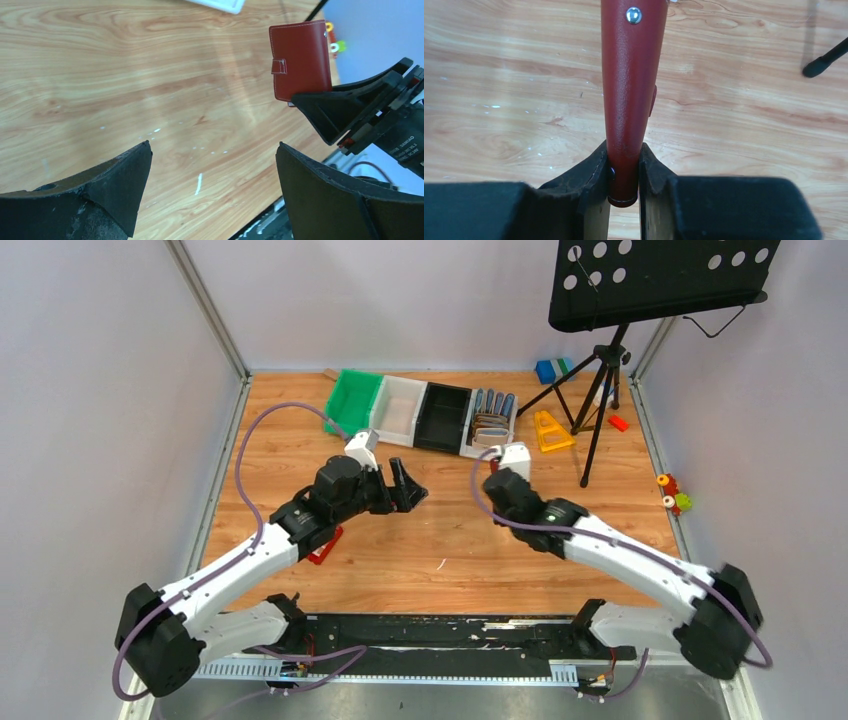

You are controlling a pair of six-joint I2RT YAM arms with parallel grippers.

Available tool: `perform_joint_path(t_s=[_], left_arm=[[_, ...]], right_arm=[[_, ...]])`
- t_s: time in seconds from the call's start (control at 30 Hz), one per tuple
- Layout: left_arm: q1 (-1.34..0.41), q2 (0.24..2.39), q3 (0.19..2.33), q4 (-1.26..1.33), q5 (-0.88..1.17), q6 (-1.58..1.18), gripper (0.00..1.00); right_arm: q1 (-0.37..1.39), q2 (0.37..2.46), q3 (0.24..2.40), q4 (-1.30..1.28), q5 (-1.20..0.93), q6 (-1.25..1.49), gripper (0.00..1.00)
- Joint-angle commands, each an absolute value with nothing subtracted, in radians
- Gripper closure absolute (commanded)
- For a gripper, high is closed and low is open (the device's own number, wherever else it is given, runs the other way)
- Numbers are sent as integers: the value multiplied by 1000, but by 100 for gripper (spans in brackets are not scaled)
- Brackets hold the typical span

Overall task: Take the credit cards out of the card holder
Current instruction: Place the card holder at the center of the board.

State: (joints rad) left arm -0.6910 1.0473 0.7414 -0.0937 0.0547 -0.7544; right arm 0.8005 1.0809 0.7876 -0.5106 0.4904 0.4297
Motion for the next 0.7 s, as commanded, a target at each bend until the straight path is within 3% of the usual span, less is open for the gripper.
perform_joint_path(t_s=[0.0, 0.07, 0.17, 0.33, 0.47, 0.67], left_arm=[[-675, 1005, 735, -206, -44, -647, 0], [-660, 996, 717, -233, -50, -635, 0], [-617, 984, 684, -258, -35, -632, 0], [-554, 979, 641, -263, 17, -622, 0], [-554, 1002, 624, -226, 77, -603, 0], [-564, 1085, 589, -88, 221, -633, 7]], right_arm=[[937, 1349, 981, -692, 781, 413, 87], [980, 1491, 1068, -790, 837, 452, 80], [1028, 1625, 1136, -779, 751, 402, 51], [1036, 1540, 1062, -502, 401, 313, 21], [964, 1411, 986, -409, 256, 318, 17], [754, 1286, 865, -360, 94, 338, 22]])
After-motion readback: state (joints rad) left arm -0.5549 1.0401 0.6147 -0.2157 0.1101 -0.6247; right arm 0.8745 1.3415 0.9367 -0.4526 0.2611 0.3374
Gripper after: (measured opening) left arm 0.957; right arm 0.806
